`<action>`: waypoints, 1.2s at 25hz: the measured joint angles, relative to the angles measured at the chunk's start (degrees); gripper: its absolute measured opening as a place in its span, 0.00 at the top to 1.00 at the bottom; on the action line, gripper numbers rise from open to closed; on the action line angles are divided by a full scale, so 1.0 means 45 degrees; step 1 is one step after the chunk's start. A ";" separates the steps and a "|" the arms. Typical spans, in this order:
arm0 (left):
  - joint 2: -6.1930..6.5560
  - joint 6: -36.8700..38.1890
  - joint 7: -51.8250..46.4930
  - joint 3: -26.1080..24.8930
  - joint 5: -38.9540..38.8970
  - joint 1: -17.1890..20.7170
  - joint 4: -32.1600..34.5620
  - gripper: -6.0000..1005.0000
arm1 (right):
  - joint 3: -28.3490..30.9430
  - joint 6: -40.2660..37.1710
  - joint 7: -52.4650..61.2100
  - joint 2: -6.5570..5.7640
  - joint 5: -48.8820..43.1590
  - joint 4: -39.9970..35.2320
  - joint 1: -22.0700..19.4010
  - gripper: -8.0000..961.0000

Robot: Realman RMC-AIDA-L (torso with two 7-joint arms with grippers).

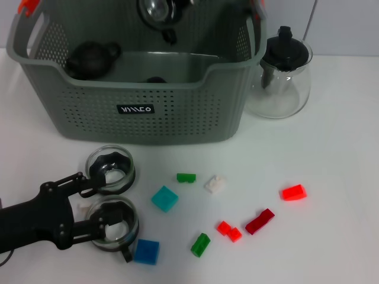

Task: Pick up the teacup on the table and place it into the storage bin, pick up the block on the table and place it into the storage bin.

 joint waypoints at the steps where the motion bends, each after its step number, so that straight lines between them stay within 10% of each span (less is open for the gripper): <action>1: -0.0001 -0.0003 0.0000 -0.0008 0.0000 0.0003 -0.0001 0.18 | -0.0156 -0.0038 -0.0005 -0.0001 0.0010 0.0004 -0.0064 0.93; 25: 0.0000 -0.0024 0.0001 0.0059 -0.0001 -0.0014 -0.0003 0.18 | -0.0649 -0.1861 -0.0002 -0.0095 -0.0082 -0.0053 -0.0801 0.93; 30: 0.0000 -0.0009 0.0001 0.0057 0.0000 -0.0002 -0.0003 0.18 | -0.0663 -0.1825 0.0003 -0.0094 -0.0086 -0.0079 -0.0822 0.78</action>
